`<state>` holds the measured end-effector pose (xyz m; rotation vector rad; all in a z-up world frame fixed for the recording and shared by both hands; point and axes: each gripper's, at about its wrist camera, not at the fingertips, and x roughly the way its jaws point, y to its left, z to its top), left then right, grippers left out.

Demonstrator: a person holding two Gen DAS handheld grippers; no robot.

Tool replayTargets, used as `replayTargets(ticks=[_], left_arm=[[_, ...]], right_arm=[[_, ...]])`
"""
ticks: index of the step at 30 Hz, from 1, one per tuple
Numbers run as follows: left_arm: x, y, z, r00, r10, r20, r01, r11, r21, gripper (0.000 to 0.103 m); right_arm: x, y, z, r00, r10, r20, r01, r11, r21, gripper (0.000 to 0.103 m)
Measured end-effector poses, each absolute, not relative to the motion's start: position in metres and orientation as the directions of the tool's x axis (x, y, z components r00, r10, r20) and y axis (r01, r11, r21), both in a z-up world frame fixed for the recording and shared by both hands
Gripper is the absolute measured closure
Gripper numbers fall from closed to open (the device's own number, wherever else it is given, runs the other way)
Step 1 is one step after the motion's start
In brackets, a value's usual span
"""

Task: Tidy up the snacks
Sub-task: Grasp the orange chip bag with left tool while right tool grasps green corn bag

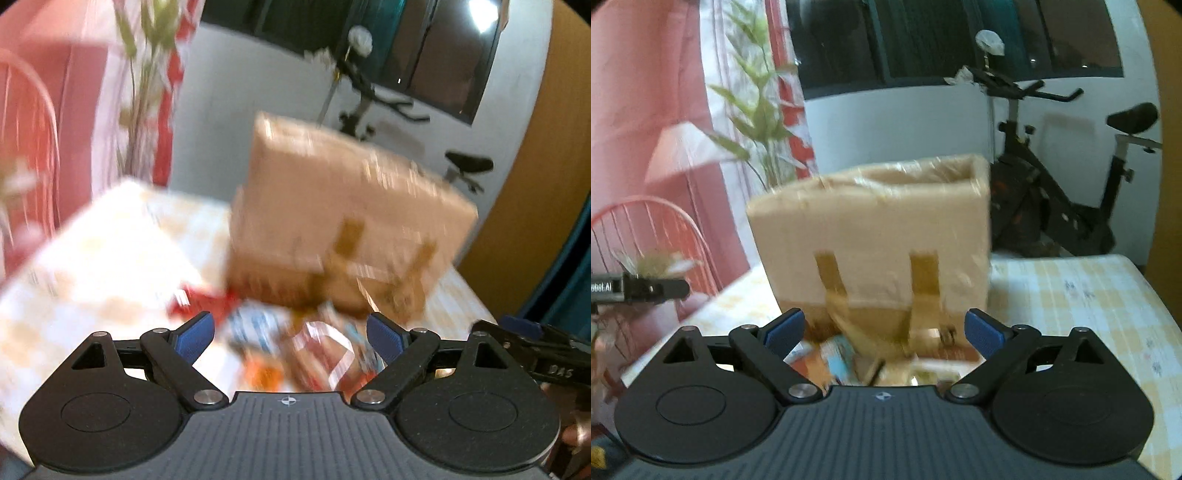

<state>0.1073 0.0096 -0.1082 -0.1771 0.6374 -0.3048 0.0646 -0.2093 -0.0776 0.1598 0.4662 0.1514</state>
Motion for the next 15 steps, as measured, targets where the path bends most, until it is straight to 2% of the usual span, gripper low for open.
replayTargets(ticks=[4,8,15], left_arm=[[0.099,-0.008,-0.130,0.698,-0.366,-0.616,0.300,0.930,-0.213,0.012],[0.101,-0.012,-0.134,0.674,-0.381,-0.634,0.340,0.921,-0.192,0.012],[0.098,-0.023,-0.154,0.602,-0.384,-0.700,0.344,0.916,-0.207,0.012]], right_arm=[[0.044,-0.198,-0.105,0.874,0.128,-0.470,-0.079,0.989,0.123,0.008],[0.034,-0.191,-0.128,0.860,0.081,-0.504,-0.054,0.996,0.068,0.008],[0.028,-0.185,-0.138,0.883,0.003,-0.469,-0.042,0.997,-0.072,0.008]])
